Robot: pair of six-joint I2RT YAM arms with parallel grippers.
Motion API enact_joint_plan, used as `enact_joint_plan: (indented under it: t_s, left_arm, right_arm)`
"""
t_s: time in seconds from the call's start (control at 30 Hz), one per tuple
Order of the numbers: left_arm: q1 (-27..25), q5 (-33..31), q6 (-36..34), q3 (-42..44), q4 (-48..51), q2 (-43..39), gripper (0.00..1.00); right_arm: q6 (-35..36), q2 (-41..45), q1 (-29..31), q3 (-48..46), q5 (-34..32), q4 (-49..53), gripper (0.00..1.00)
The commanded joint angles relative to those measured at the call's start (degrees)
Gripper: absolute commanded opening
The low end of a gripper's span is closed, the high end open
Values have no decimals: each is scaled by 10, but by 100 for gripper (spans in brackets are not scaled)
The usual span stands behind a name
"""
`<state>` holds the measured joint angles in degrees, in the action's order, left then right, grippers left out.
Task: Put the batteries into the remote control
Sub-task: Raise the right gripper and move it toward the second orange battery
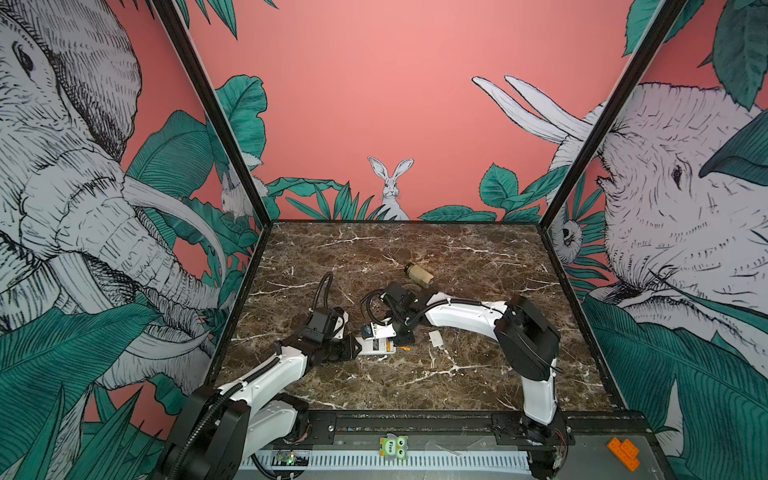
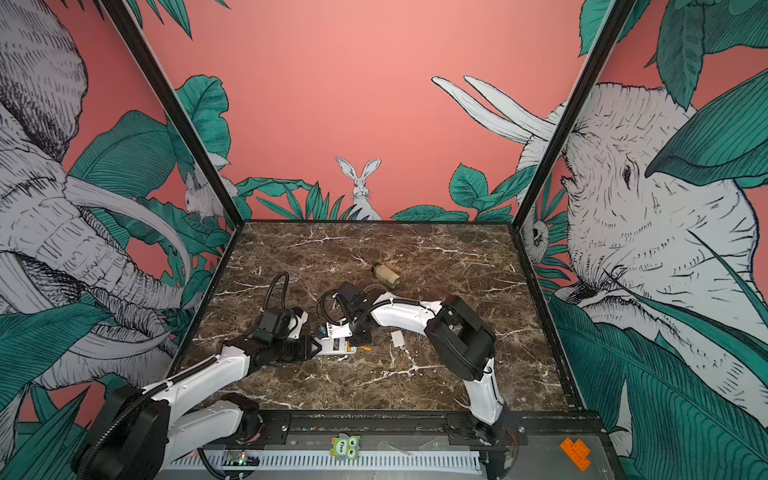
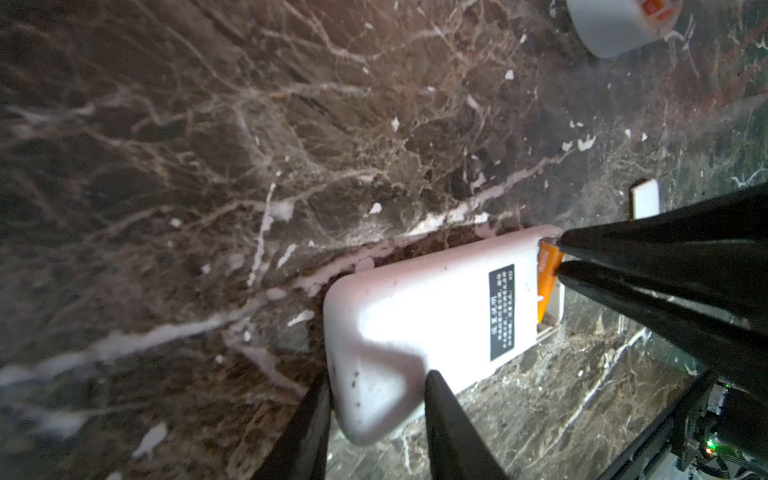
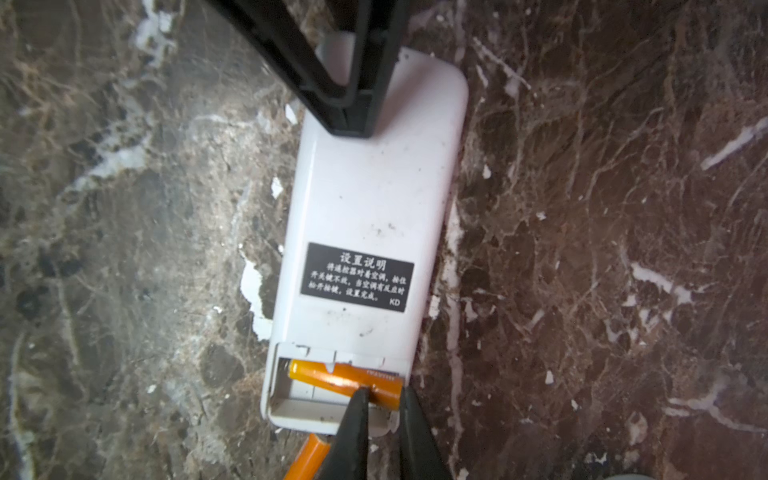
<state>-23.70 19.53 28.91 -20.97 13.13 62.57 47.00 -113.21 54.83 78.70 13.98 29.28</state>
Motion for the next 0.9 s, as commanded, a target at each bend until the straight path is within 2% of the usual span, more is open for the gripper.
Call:
enact_joint_plan:
  t_s: [0.0, 0.37, 0.87]
  left_arm:
    - [-2, -7, 0, 7, 22, -1, 38]
    - [-2, -8, 1, 8, 21, -3, 38]
    - [-2, -11, 2, 7, 23, -2, 38]
  right_arm:
    - [13, -35, 19, 0, 28, 32, 14]
    - [9, -51, 24, 7, 35, 53, 13]
    - [2, -45, 24, -2, 18, 29, 10]
